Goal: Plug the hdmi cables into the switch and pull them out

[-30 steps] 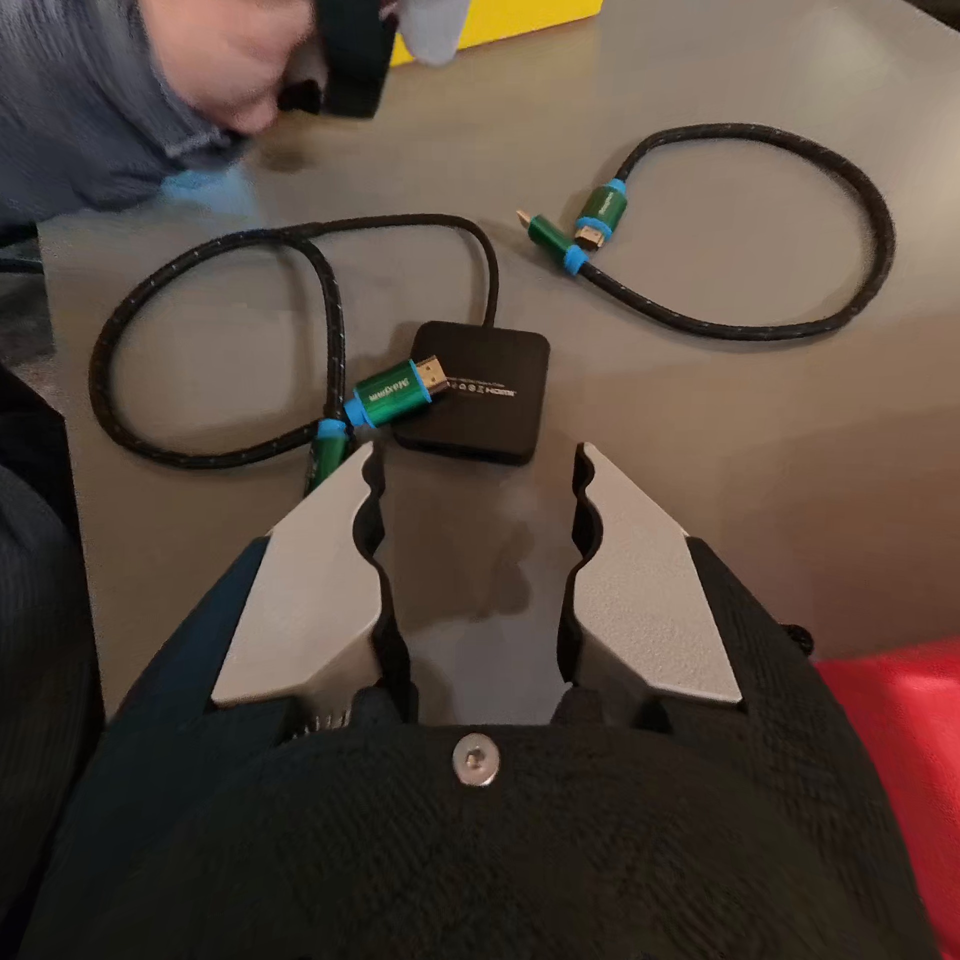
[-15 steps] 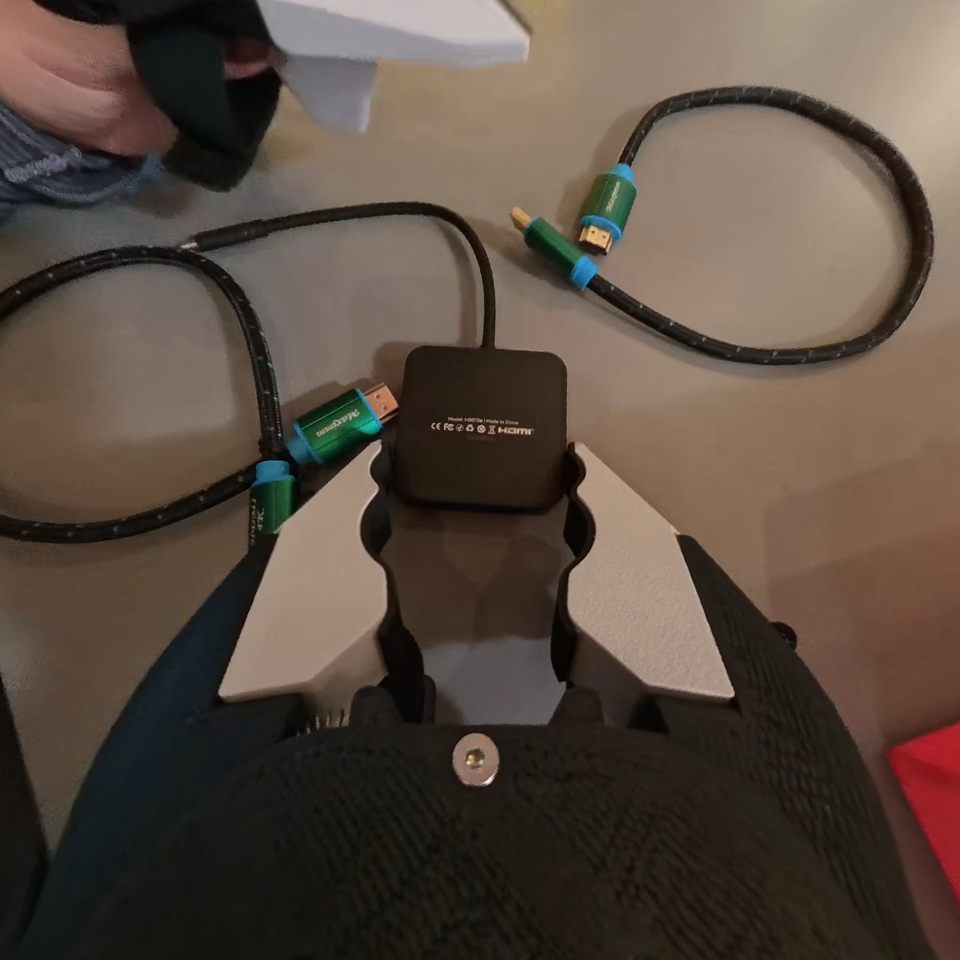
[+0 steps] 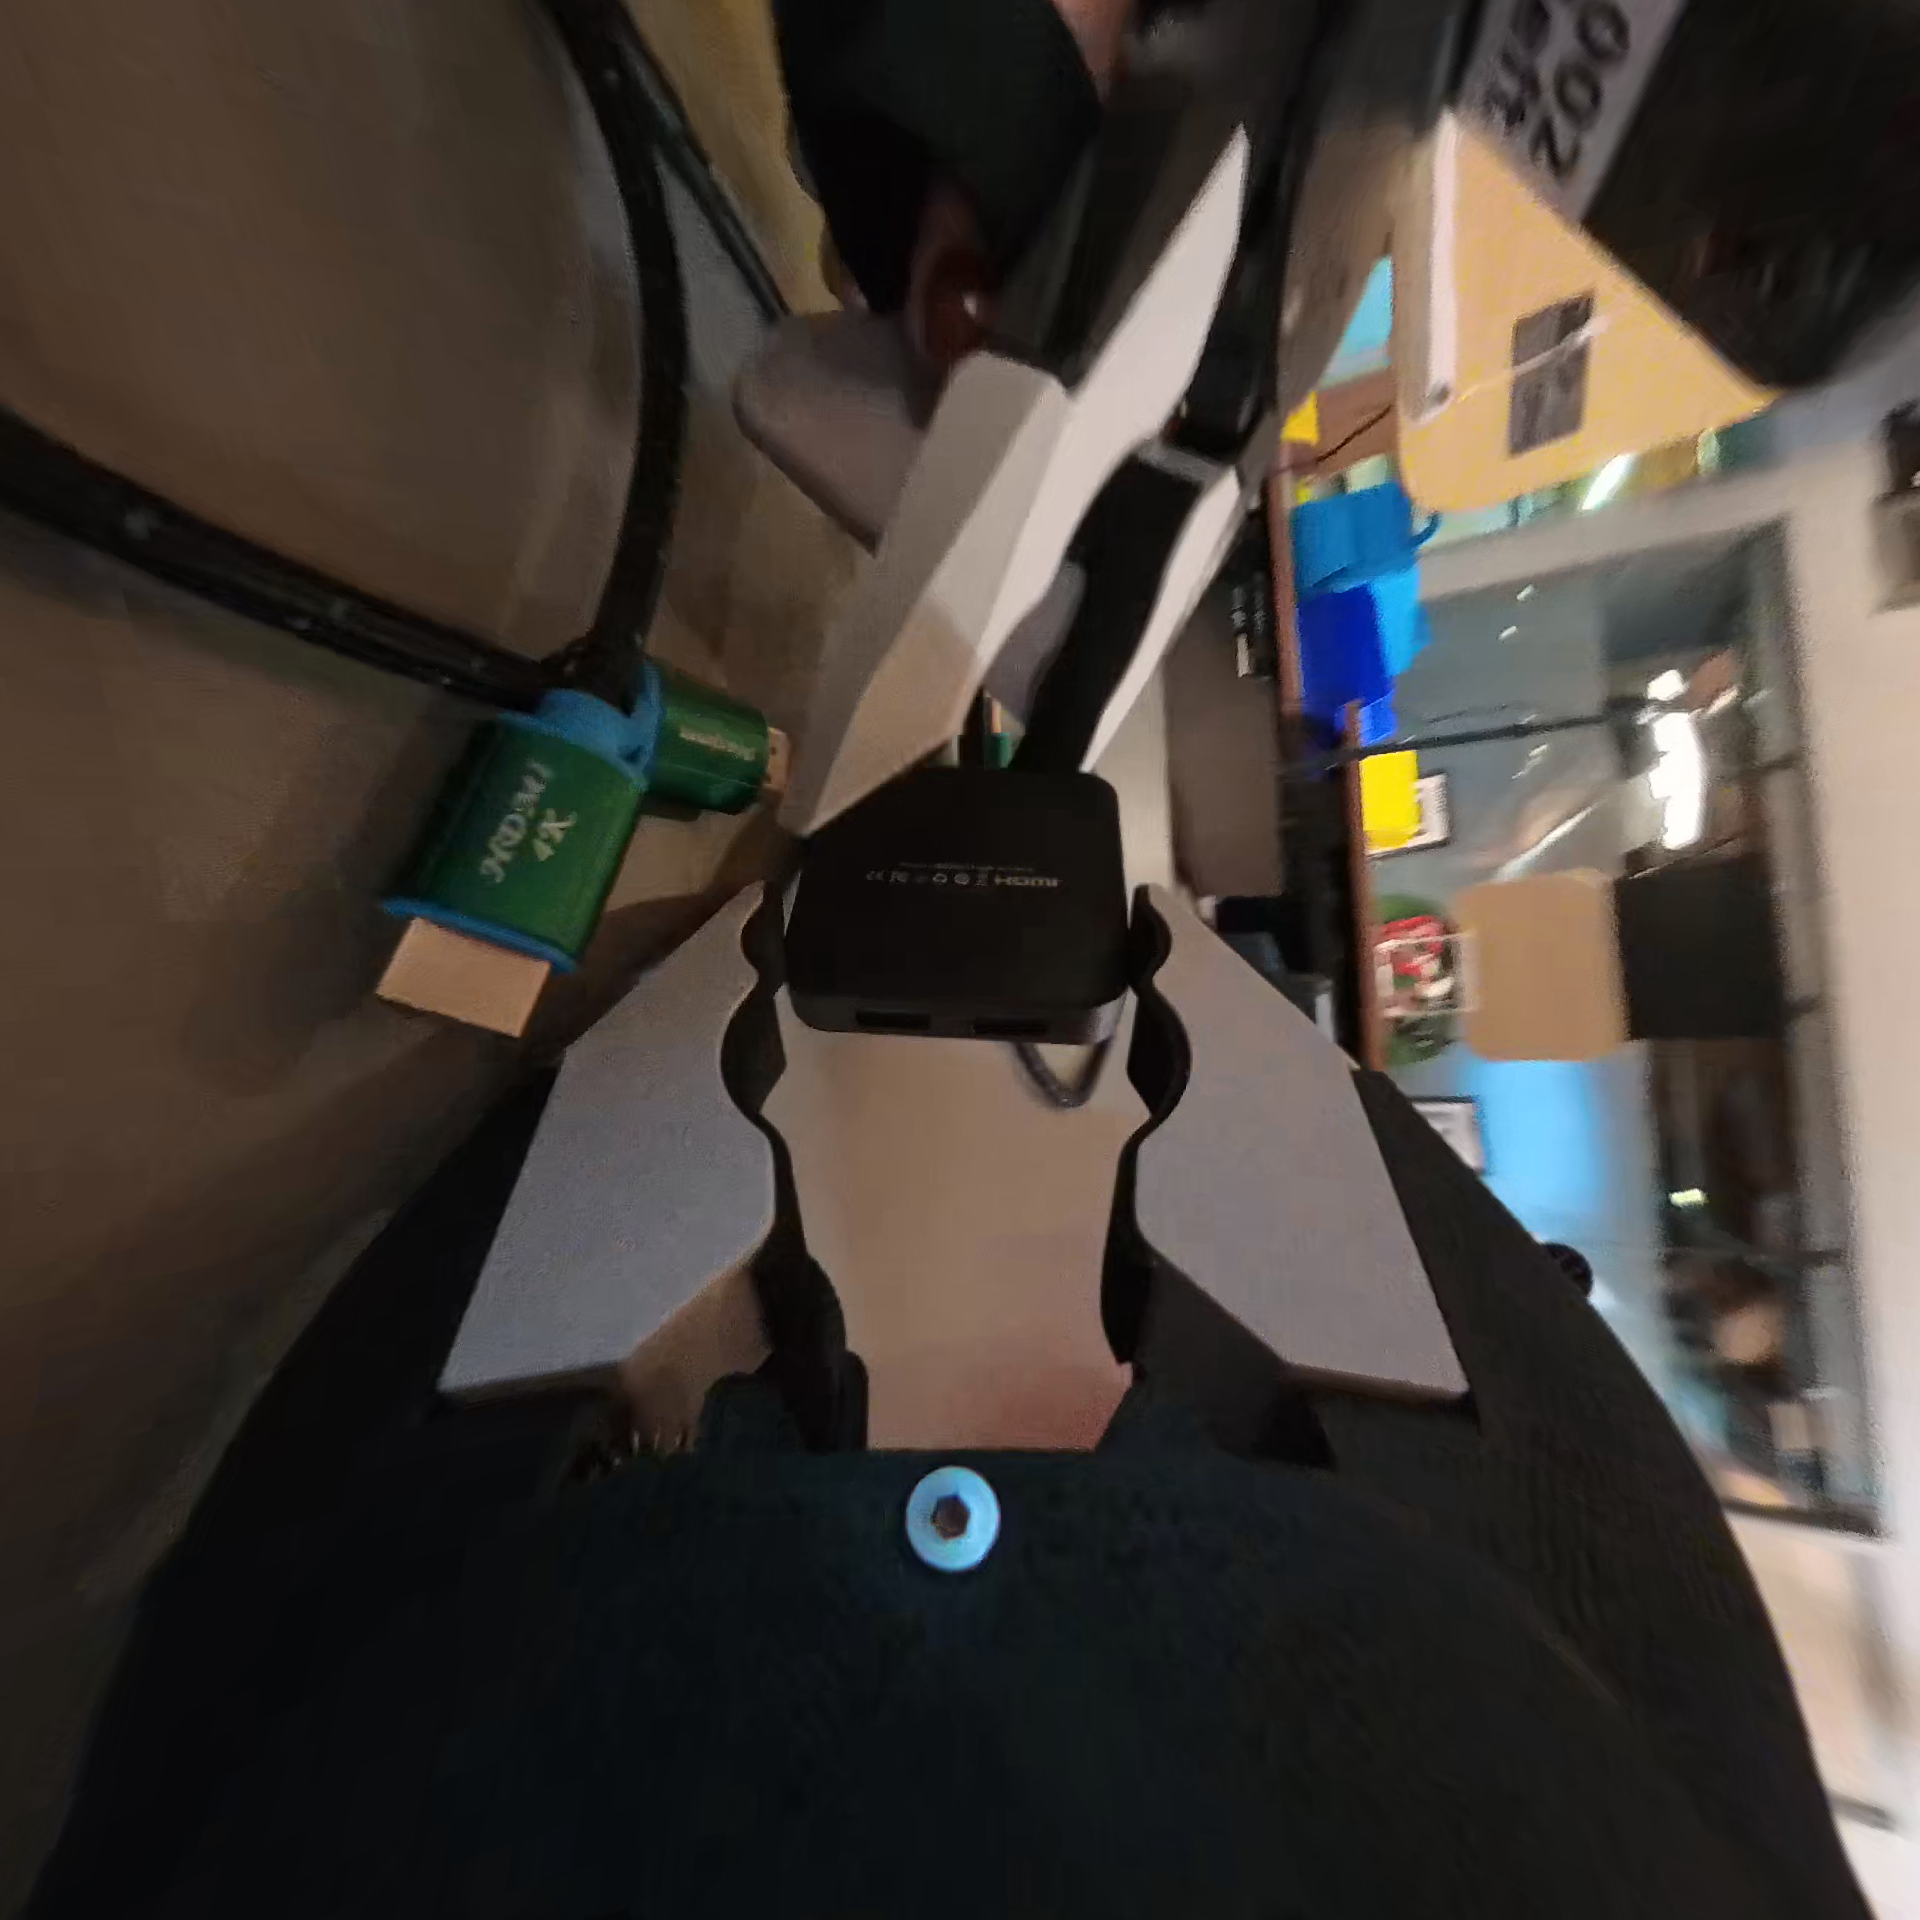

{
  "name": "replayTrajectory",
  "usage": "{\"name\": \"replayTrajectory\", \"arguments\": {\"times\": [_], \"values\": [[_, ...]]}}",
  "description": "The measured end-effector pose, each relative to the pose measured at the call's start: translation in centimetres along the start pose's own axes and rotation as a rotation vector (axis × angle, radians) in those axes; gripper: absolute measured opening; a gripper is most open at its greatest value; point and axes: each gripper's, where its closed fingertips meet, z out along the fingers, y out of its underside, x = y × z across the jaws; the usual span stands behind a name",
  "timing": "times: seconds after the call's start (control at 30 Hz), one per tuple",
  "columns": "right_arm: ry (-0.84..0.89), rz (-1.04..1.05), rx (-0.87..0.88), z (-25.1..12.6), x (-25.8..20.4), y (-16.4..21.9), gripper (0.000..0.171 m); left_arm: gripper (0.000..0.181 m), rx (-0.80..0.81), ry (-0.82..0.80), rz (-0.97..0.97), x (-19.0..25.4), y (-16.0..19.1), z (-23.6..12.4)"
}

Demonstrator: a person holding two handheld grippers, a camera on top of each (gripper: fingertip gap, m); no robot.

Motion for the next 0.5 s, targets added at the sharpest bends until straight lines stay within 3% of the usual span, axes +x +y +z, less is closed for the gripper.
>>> {"name": "replayTrajectory", "arguments": {"times": [0.03,0.13,0.2,0.27,0.4,0.5], "values": [[0.027,-0.062,-0.001,0.0,0.0,-0.2,0.066,0.073,-0.008,-0.017,0.018,-0.2,0.0,0.2],[0.096,-0.224,-0.002,0.0,0.1,-0.7,0.065,0.047,0.019,-0.051,0.011,-0.9,-0.3,0.1],[0.108,-0.321,0.016,-0.1,-0.4,-1.1,0.048,0.042,0.041,-0.035,-0.016,-1.1,-0.4,-0.1],[0.115,-0.379,0.035,0.0,-0.9,-1.5,0.043,0.038,0.072,0.029,-0.024,-0.4,-0.6,-0.2],[0.120,-0.328,0.070,-0.1,-0.8,-2.0,0.046,0.031,0.093,0.053,0.010,-0.1,-0.5,-0.5],[0.176,-0.196,0.112,-1.1,0.8,-2.3,0.051,0.027,0.111,-0.036,0.084,-1.0,-0.5,-1.0]]}}
